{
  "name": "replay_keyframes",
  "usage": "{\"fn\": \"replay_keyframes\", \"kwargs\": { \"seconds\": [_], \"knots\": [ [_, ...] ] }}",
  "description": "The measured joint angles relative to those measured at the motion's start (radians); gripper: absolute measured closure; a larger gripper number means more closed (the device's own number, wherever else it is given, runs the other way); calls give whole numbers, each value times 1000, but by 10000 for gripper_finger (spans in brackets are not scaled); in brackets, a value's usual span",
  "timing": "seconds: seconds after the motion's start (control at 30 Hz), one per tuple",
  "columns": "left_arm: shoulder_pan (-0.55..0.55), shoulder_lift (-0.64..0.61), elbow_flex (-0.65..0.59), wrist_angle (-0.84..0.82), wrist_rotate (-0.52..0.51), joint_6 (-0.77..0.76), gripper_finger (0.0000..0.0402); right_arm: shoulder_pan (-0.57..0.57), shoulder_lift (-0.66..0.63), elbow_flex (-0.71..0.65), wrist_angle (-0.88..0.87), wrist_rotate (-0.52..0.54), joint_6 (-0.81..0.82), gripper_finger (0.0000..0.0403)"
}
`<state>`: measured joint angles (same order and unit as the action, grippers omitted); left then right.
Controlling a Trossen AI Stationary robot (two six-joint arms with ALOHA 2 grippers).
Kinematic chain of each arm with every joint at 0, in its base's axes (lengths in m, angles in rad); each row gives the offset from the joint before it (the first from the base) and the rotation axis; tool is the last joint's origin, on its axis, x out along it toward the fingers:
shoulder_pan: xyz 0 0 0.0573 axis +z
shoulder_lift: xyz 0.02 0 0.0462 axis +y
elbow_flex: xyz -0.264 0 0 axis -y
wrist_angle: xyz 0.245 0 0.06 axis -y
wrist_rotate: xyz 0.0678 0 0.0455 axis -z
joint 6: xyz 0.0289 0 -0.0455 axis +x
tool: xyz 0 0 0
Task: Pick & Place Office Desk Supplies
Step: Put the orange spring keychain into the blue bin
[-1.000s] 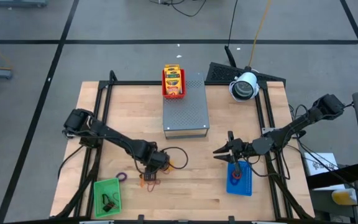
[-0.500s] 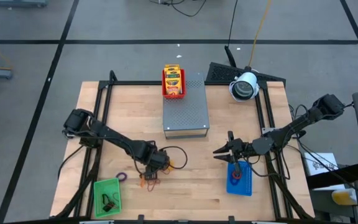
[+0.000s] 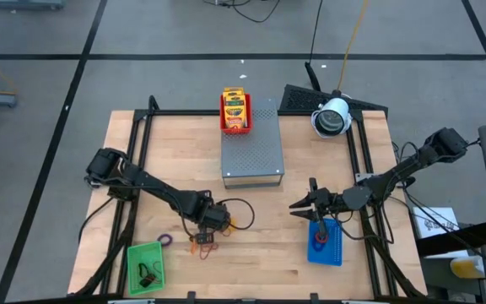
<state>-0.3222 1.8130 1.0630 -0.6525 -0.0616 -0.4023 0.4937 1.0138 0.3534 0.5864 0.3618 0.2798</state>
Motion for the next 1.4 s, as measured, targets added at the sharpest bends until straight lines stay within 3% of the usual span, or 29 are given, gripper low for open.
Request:
{"fn": "replay_keyframes", "kwargs": {
  "seconds": [0.2,0.67,0.97,1.13,1.4],
  "knots": [
    [3,-15,4,17,6,-9,394,0,0,0,0,0,0,326],
    [0,-214,5,151,-44,-73,396,0,0,0,21,0,0,326],
    [5,-286,6,468,-75,31,393,-1,0,0,126,5,-14,319],
    [18,-277,6,693,-73,135,397,-3,0,0,190,5,-42,300],
    [43,-273,6,901,-51,240,397,-50,0,0,273,4,-95,266]
  ]
}}
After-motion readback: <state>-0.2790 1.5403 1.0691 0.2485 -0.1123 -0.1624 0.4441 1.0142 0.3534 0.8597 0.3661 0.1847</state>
